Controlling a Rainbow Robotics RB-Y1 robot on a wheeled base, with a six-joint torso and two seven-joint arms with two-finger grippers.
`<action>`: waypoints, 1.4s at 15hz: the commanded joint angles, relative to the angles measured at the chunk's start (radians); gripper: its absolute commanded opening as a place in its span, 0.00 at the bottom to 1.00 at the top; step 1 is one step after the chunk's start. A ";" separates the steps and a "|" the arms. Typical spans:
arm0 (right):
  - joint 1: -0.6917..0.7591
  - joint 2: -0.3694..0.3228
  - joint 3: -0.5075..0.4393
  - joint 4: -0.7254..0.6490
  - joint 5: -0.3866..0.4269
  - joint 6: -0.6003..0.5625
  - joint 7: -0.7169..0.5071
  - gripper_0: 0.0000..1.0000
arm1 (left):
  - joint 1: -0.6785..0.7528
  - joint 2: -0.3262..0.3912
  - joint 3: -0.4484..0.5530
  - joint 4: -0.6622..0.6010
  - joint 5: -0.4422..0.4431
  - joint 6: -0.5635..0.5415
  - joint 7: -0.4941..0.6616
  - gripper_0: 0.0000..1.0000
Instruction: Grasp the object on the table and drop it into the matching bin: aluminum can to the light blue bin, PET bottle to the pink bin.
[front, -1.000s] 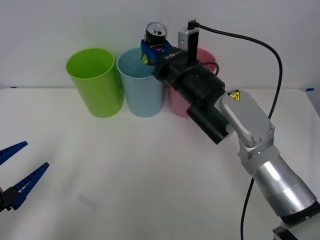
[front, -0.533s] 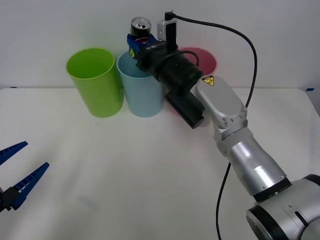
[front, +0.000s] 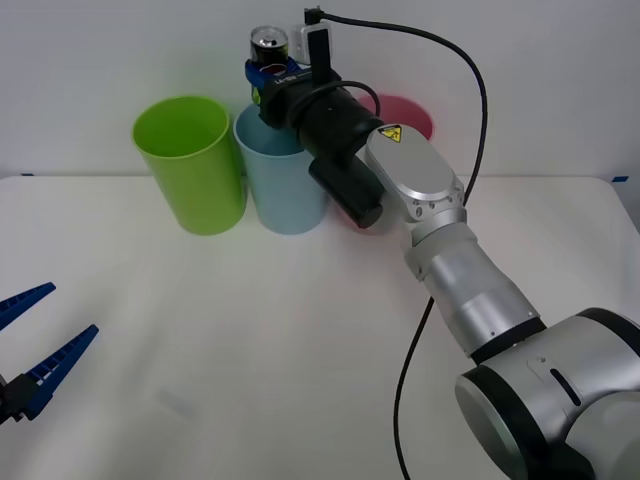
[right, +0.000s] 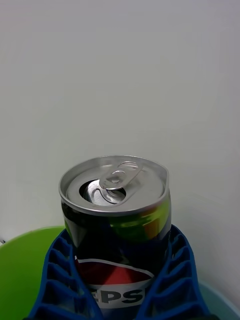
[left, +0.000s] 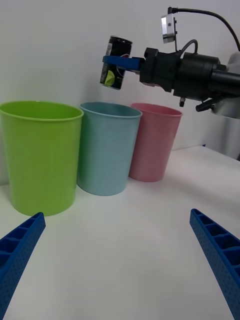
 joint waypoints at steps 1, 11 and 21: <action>-0.002 0.000 -0.005 0.005 0.006 -0.014 0.010 0.00 | 0.000 0.000 0.000 0.000 0.000 0.000 0.000 1.00; -0.002 0.000 -0.012 0.005 0.015 -0.020 0.060 1.00 | 0.000 0.000 0.000 0.000 0.000 0.000 0.000 1.00; 0.161 -0.060 0.046 -0.192 0.001 -0.086 0.057 1.00 | 0.000 0.000 0.000 0.000 0.000 0.000 0.000 1.00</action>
